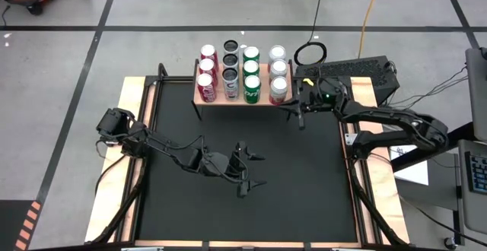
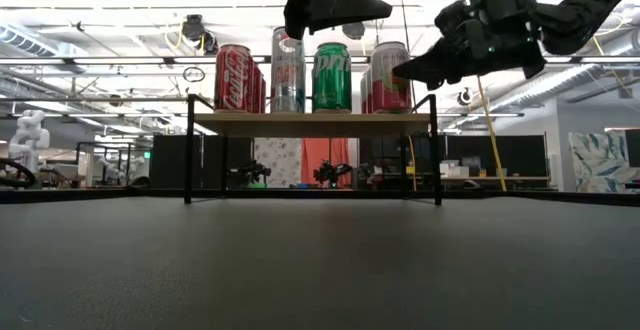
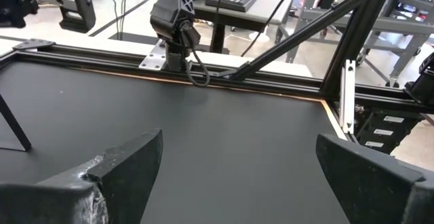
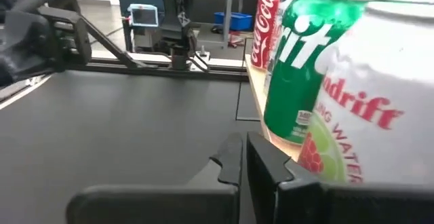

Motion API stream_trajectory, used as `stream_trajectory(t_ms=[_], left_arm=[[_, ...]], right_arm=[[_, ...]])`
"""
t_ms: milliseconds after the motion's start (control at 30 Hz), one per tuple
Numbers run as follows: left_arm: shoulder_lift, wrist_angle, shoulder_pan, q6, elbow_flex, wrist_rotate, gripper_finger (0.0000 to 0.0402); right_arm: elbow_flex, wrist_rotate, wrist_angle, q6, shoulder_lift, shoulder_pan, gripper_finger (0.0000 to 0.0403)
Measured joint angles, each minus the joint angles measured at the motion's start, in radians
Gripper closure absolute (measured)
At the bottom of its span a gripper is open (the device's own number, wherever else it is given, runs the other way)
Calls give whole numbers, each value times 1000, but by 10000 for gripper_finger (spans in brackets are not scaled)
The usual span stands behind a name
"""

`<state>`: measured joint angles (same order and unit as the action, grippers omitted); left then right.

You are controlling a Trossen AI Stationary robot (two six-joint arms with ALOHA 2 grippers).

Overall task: Place canned beverage on shelf
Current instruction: Put the pink soda can aligned with the other pink soda can on the shelf

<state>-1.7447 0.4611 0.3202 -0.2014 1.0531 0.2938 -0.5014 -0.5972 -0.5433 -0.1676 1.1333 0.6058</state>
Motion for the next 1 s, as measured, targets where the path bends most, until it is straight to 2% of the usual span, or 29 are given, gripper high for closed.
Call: stream_trajectory(t_ms=[200,1000], left_arm=[[0,0,2,-2,0,0,16],[0,0,1,5,0,4,16]], right_arm=[[0,-6,-47,3,46,16,403],[0,-1,-66,4,48,63,403]])
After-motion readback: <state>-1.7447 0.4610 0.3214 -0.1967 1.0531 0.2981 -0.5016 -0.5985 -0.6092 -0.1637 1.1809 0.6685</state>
